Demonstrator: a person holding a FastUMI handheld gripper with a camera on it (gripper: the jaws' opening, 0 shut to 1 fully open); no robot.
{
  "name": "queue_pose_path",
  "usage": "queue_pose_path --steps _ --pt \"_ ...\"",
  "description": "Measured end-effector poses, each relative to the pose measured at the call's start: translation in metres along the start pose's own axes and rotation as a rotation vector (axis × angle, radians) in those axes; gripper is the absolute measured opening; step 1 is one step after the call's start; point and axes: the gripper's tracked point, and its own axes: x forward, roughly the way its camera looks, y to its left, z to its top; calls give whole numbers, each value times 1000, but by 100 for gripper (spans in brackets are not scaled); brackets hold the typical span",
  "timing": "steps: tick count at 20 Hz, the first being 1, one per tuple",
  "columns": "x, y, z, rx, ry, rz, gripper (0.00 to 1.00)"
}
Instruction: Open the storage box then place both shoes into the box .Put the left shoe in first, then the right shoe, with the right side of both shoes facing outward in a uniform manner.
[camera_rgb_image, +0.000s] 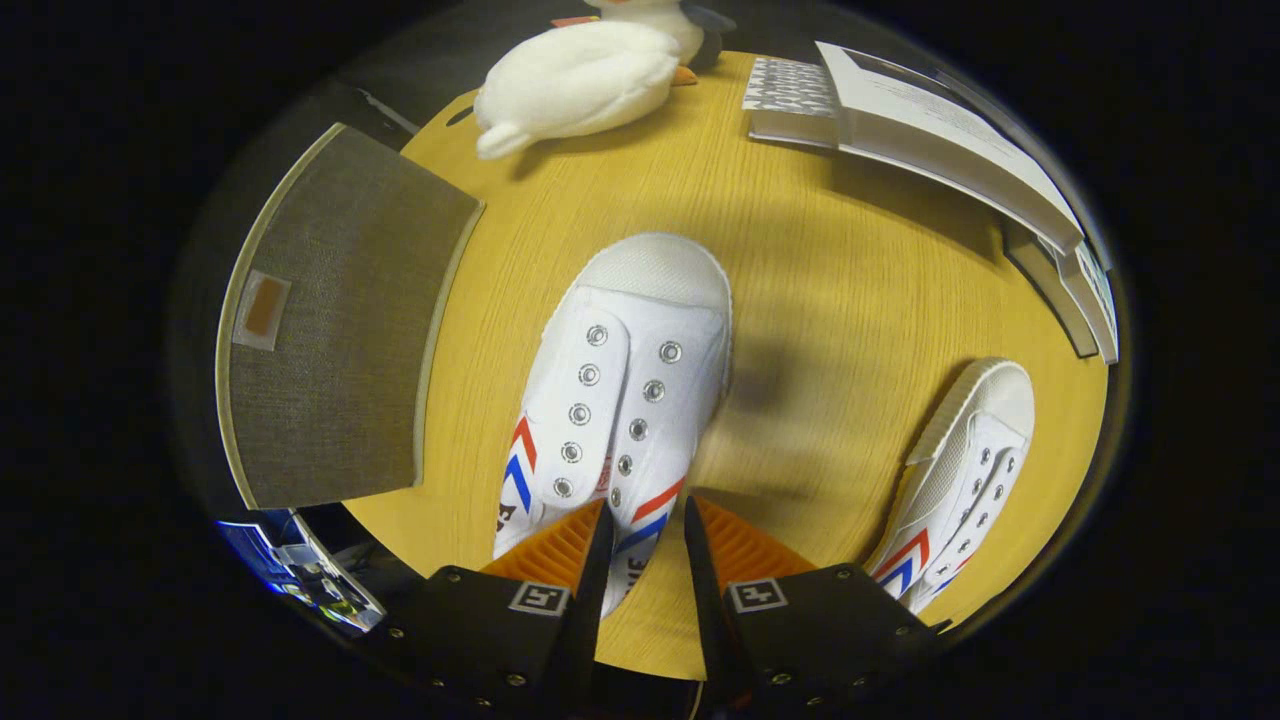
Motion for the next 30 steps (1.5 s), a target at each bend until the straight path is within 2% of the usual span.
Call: queue_pose_path --steps 1,2,3,6,11,14,21,30 --pt "1 5 -1 30 -7 4 13" --pt "-6 -1 2 46 1 2 12" --pt "8 0 -5 78 0 15 1" --pt "-14 0 1 120 0 48 1" --pt "-33 -6 8 84 4 23 1" --pt "-44 -8 15 107 6 58 1" --pt "-85 -7 43 75 -68 63 1" --pt "-163 62 75 -36 -180 113 1"
